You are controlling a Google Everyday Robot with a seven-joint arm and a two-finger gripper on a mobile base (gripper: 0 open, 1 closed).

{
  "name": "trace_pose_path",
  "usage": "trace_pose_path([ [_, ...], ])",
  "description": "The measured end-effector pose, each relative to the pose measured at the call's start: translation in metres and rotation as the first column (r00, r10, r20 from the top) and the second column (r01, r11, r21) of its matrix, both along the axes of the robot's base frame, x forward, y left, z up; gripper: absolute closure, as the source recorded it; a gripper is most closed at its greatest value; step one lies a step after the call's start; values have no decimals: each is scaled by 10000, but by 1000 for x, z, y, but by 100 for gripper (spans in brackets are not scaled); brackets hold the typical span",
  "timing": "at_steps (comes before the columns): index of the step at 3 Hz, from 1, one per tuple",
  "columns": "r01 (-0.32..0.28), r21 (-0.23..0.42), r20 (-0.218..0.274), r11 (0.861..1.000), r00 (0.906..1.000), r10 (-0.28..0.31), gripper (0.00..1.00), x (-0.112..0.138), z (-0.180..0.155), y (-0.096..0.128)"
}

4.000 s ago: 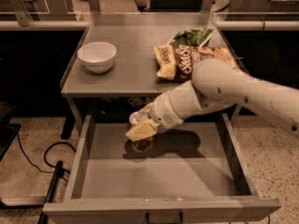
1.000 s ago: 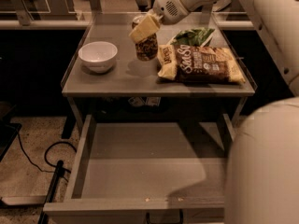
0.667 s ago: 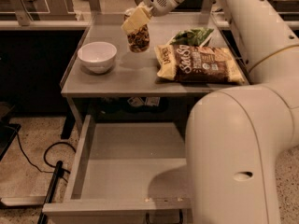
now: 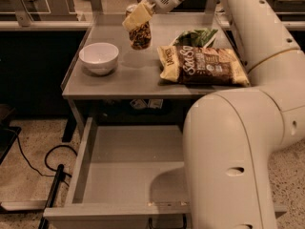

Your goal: Pick orange can from top drawer and place on counter

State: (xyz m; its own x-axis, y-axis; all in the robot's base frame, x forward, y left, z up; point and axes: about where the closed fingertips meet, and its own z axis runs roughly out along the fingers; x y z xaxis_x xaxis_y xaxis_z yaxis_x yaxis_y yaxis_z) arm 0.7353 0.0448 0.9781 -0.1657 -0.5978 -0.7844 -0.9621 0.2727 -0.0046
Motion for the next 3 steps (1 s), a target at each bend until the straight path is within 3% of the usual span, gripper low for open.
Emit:
trace_pose_path([
  [2, -272, 418, -84, 9988, 9996, 276, 100, 23, -8, 28],
  [3, -323, 443, -51, 9985, 9995, 326, 100, 24, -8, 31],
])
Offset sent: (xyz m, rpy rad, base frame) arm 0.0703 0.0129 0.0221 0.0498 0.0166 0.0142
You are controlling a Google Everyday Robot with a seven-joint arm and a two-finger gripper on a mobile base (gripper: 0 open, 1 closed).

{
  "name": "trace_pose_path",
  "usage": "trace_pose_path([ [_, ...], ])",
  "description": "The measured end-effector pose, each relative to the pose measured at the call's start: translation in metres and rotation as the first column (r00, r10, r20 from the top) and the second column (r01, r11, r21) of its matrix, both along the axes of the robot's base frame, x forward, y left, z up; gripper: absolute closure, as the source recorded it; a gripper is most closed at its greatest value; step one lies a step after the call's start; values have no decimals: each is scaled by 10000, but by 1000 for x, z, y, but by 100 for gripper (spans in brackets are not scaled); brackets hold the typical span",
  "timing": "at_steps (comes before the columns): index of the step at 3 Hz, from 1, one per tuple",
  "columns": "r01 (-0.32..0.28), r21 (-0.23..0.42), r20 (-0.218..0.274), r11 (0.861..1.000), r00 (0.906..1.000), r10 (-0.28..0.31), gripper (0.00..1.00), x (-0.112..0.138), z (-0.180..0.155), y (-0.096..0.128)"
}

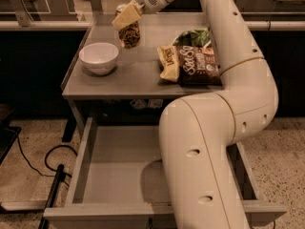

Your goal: Pick orange can from top drawer and place on counter

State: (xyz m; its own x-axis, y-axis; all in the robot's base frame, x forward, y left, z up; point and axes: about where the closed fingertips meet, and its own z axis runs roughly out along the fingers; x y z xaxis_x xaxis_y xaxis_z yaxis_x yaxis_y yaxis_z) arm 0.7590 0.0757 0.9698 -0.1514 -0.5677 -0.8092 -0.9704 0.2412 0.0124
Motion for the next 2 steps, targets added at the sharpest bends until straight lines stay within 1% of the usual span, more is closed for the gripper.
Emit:
trace_pose_path([
  [1, 266, 118, -189, 9996, 9995, -264, 100, 5, -6, -9],
  [2, 507, 462, -416, 9976, 9979, -488, 100, 9, -12, -23],
])
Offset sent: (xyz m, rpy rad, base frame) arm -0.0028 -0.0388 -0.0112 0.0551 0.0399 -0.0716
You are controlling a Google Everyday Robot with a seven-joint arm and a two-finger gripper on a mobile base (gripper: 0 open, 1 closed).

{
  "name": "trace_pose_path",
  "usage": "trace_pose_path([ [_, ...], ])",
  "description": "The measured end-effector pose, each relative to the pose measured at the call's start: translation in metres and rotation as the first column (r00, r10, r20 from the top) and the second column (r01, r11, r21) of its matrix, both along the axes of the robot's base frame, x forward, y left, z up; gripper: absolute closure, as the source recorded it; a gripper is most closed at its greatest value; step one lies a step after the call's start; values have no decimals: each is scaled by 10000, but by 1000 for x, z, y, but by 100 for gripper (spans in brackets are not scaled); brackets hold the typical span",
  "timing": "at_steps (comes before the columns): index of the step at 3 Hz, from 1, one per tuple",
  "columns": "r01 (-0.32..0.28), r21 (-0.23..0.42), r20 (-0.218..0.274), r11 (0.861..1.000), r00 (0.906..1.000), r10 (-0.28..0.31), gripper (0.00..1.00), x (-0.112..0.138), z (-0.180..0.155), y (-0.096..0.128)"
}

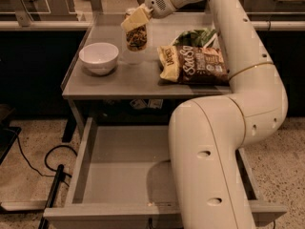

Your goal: Pick orange can from top drawer and place on counter

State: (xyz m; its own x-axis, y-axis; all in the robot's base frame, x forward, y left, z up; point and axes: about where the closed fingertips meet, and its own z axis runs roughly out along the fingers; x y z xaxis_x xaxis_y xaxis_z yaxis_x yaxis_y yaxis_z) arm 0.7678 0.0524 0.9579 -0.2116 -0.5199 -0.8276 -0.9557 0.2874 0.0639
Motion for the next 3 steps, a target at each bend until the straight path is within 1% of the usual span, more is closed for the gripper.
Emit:
trace_pose_path([
  [1, -35, 5, -42, 10000, 10000, 35, 100, 1, -5, 1],
  [2, -120, -190, -67, 9997, 9999, 119, 100, 2, -13, 5],
  [3, -360, -508, -46, 9981, 9993, 358, 100, 8, -33, 17],
])
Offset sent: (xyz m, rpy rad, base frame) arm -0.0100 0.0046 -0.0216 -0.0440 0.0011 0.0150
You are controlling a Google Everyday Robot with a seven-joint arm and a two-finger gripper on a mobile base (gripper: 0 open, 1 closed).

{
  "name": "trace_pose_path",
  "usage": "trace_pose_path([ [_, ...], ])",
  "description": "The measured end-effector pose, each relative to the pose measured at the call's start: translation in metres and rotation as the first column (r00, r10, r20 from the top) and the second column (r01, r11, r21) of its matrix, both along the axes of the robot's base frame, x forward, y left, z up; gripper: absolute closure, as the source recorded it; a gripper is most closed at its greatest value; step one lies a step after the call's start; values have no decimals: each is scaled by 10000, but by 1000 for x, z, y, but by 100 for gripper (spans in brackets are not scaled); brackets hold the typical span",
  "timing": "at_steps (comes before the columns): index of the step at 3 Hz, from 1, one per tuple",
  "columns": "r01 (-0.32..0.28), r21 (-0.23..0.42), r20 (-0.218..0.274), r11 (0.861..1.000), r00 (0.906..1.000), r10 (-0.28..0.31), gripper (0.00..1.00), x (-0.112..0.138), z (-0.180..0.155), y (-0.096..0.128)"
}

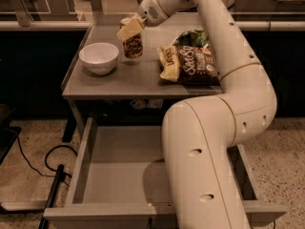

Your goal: Pick orange can from top drawer and place on counter

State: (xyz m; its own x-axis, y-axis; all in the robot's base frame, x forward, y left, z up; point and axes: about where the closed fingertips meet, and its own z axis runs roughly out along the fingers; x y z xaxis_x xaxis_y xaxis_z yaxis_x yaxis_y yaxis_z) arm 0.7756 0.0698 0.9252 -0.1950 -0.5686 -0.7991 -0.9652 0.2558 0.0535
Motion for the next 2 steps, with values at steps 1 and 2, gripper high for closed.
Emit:
trace_pose_path([
  [1, -10, 45, 6, 10000, 10000, 10, 100, 1, -2, -1],
  [2, 70, 190, 55, 9998, 10000, -71, 100, 4, -5, -8],
])
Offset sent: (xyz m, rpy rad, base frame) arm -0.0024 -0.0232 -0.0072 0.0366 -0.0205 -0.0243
